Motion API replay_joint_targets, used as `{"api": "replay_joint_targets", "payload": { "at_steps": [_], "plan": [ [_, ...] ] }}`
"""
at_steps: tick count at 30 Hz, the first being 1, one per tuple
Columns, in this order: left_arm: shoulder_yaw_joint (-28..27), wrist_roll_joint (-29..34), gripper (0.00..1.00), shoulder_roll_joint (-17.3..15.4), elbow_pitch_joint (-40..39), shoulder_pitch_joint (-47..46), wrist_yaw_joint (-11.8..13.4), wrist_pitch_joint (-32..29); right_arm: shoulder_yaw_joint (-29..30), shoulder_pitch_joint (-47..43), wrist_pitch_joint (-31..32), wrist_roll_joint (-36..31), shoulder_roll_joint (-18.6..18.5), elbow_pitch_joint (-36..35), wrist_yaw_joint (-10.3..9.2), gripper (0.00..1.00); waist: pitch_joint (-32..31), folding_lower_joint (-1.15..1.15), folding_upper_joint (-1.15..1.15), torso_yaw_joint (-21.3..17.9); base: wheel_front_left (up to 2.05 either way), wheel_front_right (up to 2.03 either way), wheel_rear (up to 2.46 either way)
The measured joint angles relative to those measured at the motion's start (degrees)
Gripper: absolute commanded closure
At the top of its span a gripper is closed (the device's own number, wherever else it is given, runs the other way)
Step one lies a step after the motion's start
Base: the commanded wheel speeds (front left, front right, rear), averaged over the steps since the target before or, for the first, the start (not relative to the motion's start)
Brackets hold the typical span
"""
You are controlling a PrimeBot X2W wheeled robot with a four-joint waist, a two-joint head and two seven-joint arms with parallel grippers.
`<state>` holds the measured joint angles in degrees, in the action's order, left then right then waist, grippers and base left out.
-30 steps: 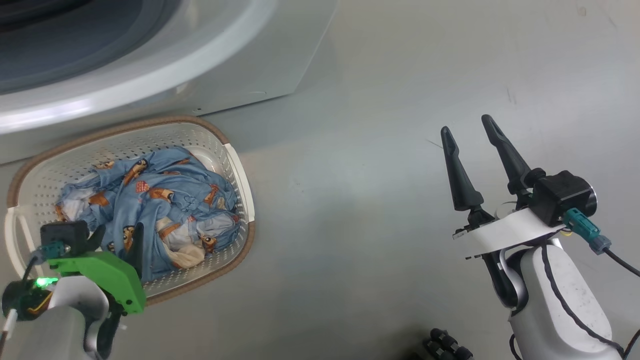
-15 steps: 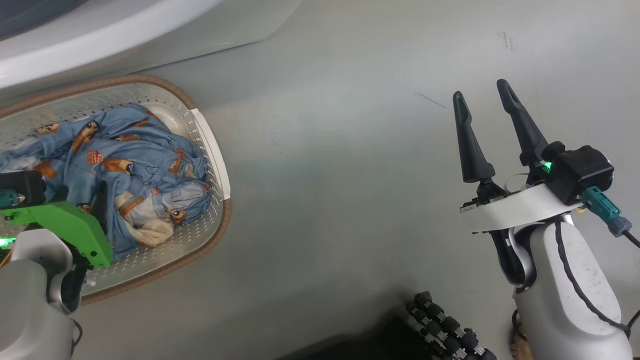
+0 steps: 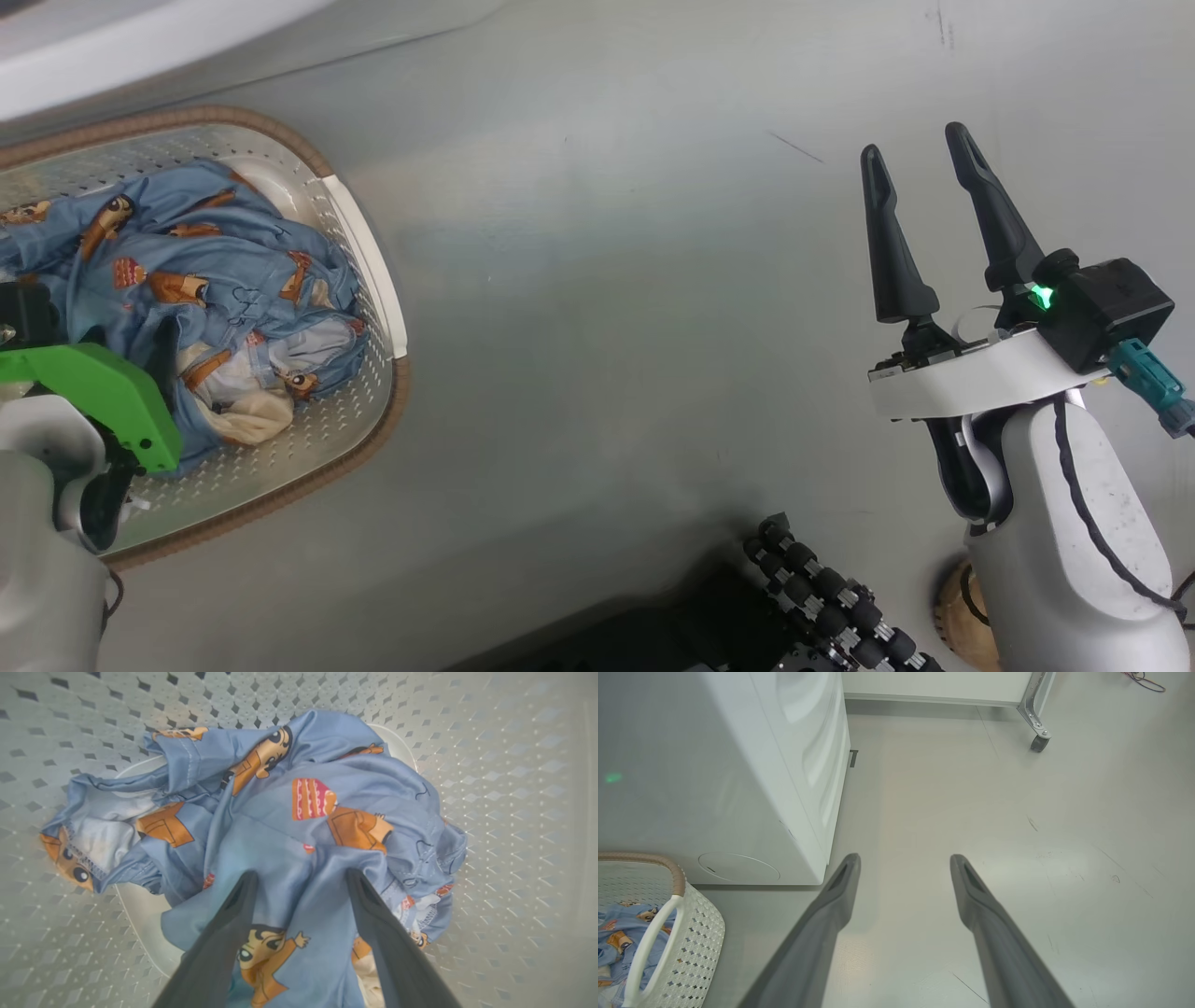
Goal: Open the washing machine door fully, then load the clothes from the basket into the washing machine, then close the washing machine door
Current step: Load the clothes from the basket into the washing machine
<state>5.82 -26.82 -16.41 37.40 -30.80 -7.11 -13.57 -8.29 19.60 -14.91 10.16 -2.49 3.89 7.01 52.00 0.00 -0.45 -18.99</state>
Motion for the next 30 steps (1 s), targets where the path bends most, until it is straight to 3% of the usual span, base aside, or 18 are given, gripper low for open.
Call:
{"api": "replay_joint_targets", "payload": {
  "at_steps": [15,16,17,18,19,30],
  "plan": [
    [1.94,2.13,0.03,-1.20,6.21,-4.91,0.00,-0.90,1.52,0.33,0.00,0.92,0.12,-2.15,0.00,0.00,3.39,0.00,0.00,-0.41,0.00,0.00,0.00],
    [2.20,2.45,0.31,-1.20,6.55,-5.06,0.00,-0.89,1.54,0.34,0.00,0.93,0.12,-2.25,0.00,0.00,3.44,0.00,0.00,-0.39,0.00,0.00,0.00],
    [2.96,2.88,0.51,-1.20,6.93,-5.34,0.00,-0.37,1.71,0.36,0.00,0.93,0.13,-2.49,0.00,0.00,3.54,0.00,0.00,-0.32,0.00,0.00,0.00],
    [3.25,2.94,0.82,-1.15,7.15,-5.53,0.00,-0.20,1.85,0.39,0.00,0.93,0.13,-2.61,0.00,0.00,3.58,0.00,0.00,-0.28,0.00,0.00,0.00],
    [3.31,3.01,1.00,-1.08,7.47,-5.72,0.00,0.05,2.07,0.46,0.00,1.02,0.15,-2.85,0.00,0.00,3.63,0.00,0.00,-0.24,0.00,0.00,0.00],
    [3.37,2.67,1.00,1.91,10.18,-6.21,0.00,8.77,4.28,1.15,0.00,1.38,0.18,-2.74,-0.02,0.00,1.90,0.00,0.00,0.96,0.00,0.00,0.00]
  ]
}}
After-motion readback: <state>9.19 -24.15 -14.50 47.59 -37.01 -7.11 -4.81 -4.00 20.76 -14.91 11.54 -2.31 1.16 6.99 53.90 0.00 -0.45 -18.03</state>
